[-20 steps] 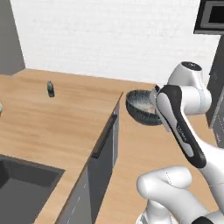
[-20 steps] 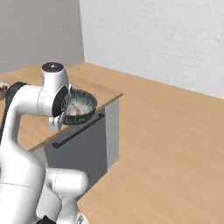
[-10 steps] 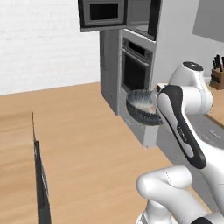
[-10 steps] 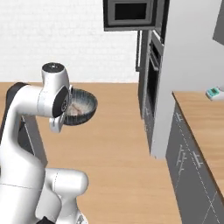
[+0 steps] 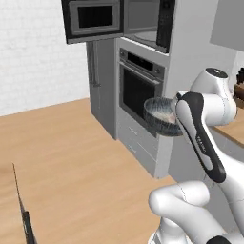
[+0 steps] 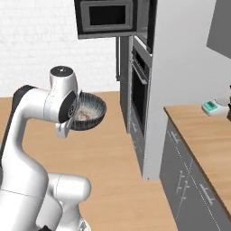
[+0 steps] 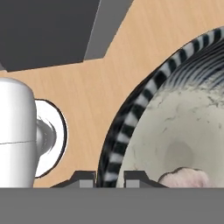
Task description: Pick the garlic from the sink and place it in the bowl. Then pick the bowl and place it in the microwave. Then close the microwave door and press the start button.
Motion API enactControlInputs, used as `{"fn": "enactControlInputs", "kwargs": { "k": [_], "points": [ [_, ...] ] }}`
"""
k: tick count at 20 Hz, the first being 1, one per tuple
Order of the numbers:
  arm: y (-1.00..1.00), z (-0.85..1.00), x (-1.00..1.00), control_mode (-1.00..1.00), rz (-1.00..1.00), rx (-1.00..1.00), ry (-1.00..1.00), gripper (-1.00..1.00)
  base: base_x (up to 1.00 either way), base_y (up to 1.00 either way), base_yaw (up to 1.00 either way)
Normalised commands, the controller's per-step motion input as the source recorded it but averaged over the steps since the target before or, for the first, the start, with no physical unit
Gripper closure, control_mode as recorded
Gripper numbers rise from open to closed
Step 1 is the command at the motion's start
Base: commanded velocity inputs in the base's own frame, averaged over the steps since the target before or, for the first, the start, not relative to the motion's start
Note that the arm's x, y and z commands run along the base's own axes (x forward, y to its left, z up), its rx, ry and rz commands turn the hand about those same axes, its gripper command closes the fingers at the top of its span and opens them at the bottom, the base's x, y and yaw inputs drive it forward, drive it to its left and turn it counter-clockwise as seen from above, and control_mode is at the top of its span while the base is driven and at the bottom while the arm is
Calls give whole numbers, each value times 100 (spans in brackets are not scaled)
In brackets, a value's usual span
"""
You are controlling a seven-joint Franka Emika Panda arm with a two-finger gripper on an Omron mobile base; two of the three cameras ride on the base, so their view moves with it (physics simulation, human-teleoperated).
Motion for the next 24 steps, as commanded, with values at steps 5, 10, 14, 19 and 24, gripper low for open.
{"fn": "enactControlInputs", "kwargs": {
  "k": [5,10,14,19,24],
  "points": [
    [0,0,0,100,0,0,0,100,100,22,-13],
    [0,0,0,100,0,0,0,100,100,46,-17],
    [0,0,0,100,0,0,0,100,100,46,-11],
    [0,0,0,100,0,0,0,100,100,40,-24],
    [0,0,0,100,0,0,0,100,100,52,-40]
  ]
}}
